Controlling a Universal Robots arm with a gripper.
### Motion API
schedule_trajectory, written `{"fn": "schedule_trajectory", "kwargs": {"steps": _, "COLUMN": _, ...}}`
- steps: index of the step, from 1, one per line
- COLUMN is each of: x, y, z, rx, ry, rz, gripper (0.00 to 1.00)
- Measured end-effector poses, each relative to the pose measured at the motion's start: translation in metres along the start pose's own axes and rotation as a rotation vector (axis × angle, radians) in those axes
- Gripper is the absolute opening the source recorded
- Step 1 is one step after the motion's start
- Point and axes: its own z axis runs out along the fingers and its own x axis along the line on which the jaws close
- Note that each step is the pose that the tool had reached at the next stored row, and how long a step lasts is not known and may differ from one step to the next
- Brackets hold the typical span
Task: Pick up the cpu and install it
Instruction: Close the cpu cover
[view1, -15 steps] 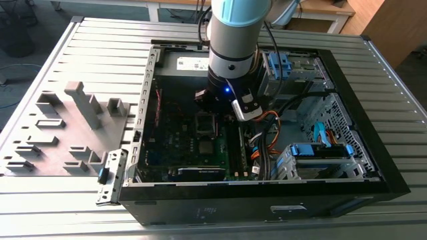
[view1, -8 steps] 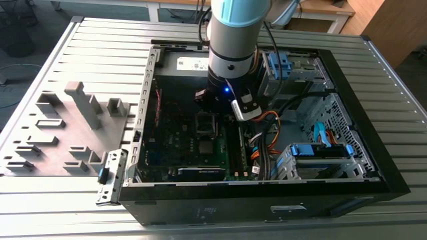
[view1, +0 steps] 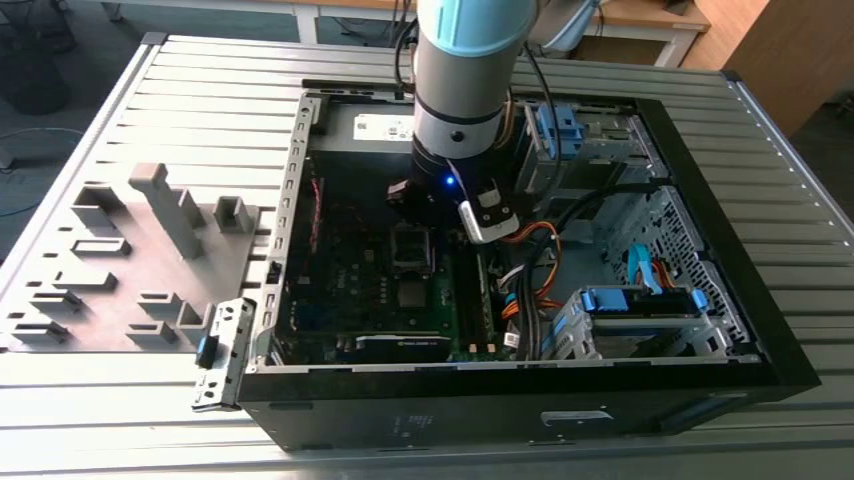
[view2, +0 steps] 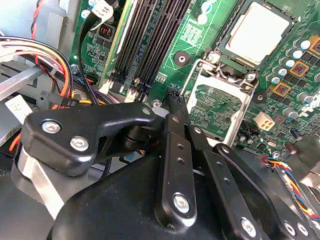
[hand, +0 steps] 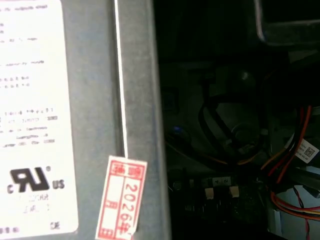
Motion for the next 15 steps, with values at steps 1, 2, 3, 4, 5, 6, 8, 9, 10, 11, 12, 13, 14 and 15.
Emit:
{"fn": "schedule_trajectory", "kwargs": {"steps": 1, "x": 0.0001, "y": 0.0000, "z": 0.0001, "rx": -0.0001, "ry": -0.0001, "rz": 0.000, "gripper": 0.11}}
{"fn": "schedule_trajectory", "kwargs": {"steps": 2, "x": 0.0003, "y": 0.0000, "z": 0.0001, "rx": -0.0001, "ry": -0.0002, "rz": 0.000, "gripper": 0.11}}
{"fn": "schedule_trajectory", "kwargs": {"steps": 3, "x": 0.0006, "y": 0.0000, "z": 0.0001, "rx": -0.0004, "ry": -0.0007, "rz": 0.000, "gripper": 0.11}}
{"fn": "schedule_trajectory", "kwargs": {"steps": 4, "x": 0.0010, "y": -0.0001, "z": 0.0000, "rx": -0.0009, "ry": -0.0011, "rz": 0.000, "gripper": 0.11}}
{"fn": "schedule_trajectory", "kwargs": {"steps": 5, "x": 0.0013, "y": -0.0001, "z": 0.0000, "rx": -0.0016, "ry": -0.0019, "rz": 0.000, "gripper": 0.11}}
{"fn": "schedule_trajectory", "kwargs": {"steps": 6, "x": 0.0018, "y": -0.0002, "z": 0.0000, "rx": -0.0024, "ry": -0.0028, "rz": 0.000, "gripper": 0.11}}
{"fn": "schedule_trajectory", "kwargs": {"steps": 8, "x": 0.0027, "y": -0.0002, "z": 0.0000, "rx": -0.0042, "ry": -0.0047, "rz": 0.000, "gripper": 0.11}}
{"fn": "schedule_trajectory", "kwargs": {"steps": 9, "x": 0.0032, "y": -0.0003, "z": 0.0000, "rx": -0.0051, "ry": -0.0057, "rz": 0.000, "gripper": 0.11}}
{"fn": "schedule_trajectory", "kwargs": {"steps": 10, "x": 0.0036, "y": -0.0003, "z": 0.0000, "rx": -0.0058, "ry": -0.0064, "rz": 0.000, "gripper": 0.11}}
{"fn": "schedule_trajectory", "kwargs": {"steps": 11, "x": 0.0040, "y": -0.0003, "z": -0.0001, "rx": -0.0065, "ry": -0.0072, "rz": 0.000, "gripper": 0.11}}
{"fn": "schedule_trajectory", "kwargs": {"steps": 12, "x": 0.0044, "y": -0.0004, "z": -0.0003, "rx": -0.0076, "ry": -0.0079, "rz": 0.000, "gripper": 0.11}}
{"fn": "schedule_trajectory", "kwargs": {"steps": 13, "x": 0.0045, "y": -0.0004, "z": -0.0008, "rx": -0.0087, "ry": -0.0084, "rz": 0.000, "gripper": 0.11}}
{"fn": "schedule_trajectory", "kwargs": {"steps": 14, "x": 0.0047, "y": -0.0004, "z": -0.0015, "rx": -0.0097, "ry": -0.0087, "rz": 0.000, "gripper": 0.11}}
{"fn": "schedule_trajectory", "kwargs": {"steps": 15, "x": 0.0048, "y": -0.0004, "z": -0.0024, "rx": -0.0104, "ry": -0.0087, "rz": 0.000, "gripper": 0.11}}
